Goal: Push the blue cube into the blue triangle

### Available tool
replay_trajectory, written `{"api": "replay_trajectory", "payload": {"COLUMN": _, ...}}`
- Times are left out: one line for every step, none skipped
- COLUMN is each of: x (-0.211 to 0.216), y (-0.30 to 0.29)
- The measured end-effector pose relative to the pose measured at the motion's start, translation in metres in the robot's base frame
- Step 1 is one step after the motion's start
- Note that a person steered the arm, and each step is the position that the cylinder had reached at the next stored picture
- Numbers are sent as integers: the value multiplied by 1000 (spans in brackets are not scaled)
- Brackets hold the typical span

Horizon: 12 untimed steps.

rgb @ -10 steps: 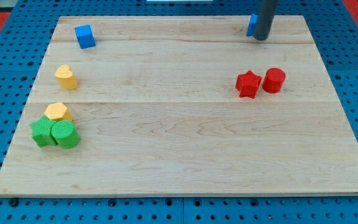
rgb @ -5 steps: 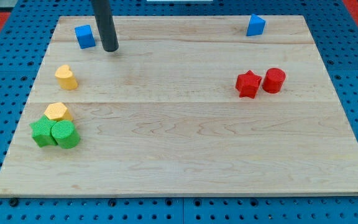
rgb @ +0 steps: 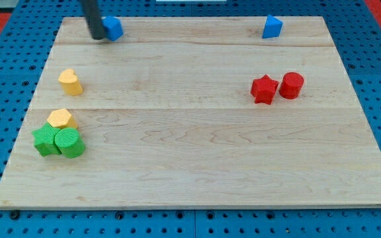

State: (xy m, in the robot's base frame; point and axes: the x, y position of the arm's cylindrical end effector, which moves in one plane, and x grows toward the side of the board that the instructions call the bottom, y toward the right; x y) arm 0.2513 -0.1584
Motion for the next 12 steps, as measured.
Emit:
{"api": "replay_trajectory", "payload": {"x": 0, "y": 92}}
{"api": "replay_trajectory", "payload": {"x": 0, "y": 137}}
{"api": "replay_trajectory", "payload": {"x": 0, "y": 150}}
{"api": "replay_trajectory", "payload": {"x": 14, "y": 123}}
{"api": "replay_trajectory", "payload": {"x": 26, "y": 73}}
{"api": "replay_trajectory", "payload": {"x": 16, "y": -6}}
{"api": "replay_trajectory", "payload": {"x": 9, "y": -74}}
{"api": "replay_trajectory", "payload": {"x": 3, "y": -116}}
{"api": "replay_trajectory", "payload": {"x": -5, "y": -145}}
{"api": "replay_trajectory", "payload": {"x": -9, "y": -130}}
{"api": "replay_trajectory", "payload": {"x": -29, "y": -107}}
{"api": "replay_trajectory", "payload": {"x": -39, "y": -48}}
